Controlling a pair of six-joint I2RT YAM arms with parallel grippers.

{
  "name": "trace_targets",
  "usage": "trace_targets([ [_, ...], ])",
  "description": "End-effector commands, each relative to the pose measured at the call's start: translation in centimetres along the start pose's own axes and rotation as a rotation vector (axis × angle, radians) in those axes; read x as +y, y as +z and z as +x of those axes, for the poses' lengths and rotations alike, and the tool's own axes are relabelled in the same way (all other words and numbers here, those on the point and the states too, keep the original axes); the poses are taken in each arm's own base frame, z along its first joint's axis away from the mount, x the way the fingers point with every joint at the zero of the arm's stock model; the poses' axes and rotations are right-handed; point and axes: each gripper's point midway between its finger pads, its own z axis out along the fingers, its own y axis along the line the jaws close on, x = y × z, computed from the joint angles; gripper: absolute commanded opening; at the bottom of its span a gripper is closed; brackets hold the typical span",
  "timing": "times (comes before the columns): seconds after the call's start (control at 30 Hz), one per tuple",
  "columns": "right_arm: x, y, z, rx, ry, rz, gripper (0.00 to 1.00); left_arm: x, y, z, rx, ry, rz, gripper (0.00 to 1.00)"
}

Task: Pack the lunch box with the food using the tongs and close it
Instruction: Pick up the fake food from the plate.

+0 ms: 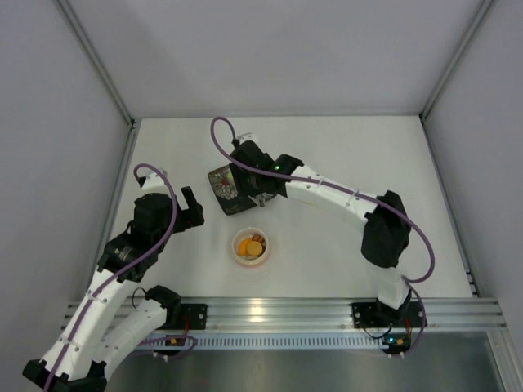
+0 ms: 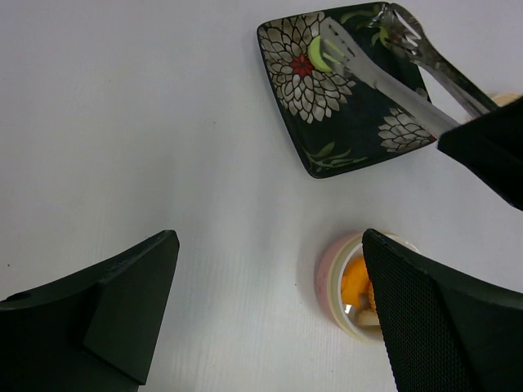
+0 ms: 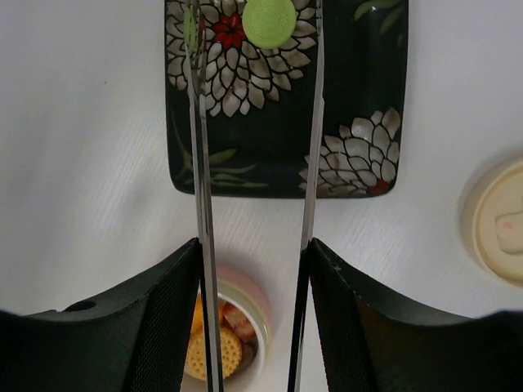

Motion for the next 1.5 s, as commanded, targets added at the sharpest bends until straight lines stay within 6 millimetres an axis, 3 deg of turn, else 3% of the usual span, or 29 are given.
trace_targets([
  [0.0,0.9,0.9,-3.9,-0.058,0.001,-0.032,0.54,0.1,0.1,0.0,-0.005,-0.002,-0.009,0.99],
  [0.03,0.6,2.3,-3.5,-0.036,0.003,-0.016,0.54,0.1,0.1,0.0,-0.007,-0.003,-0.009,0.99],
  [0.1,0.7,2.9,-4.4,-0.044,0.015,-0.019,0.53,0.1,0.1,0.0,-0.006,-0.001,-0.011,0.99],
  [0.13,0.4,3.7,-3.8,-0.019,0.012,-0.007,0.53,0.1,0.1,-0.1,-0.007,-0.001,-0.01,0.99],
  [0.63,0.4,6.6,-0.9,0.057,0.029,-0.034,0.51,0.1,0.2,0.1,0.0,-0.001,-0.014,0.99],
  [1.17,-0.4,6.7,0.3,0.082,0.031,-0.004,0.44,0.2,0.2,0.0,-0.004,-0.003,-0.015,0.99],
  [1.47,-0.8,5.8,-0.1,0.07,0.036,-0.001,0.27,0.1,0.1,0.0,-0.006,-0.004,-0.015,0.99],
])
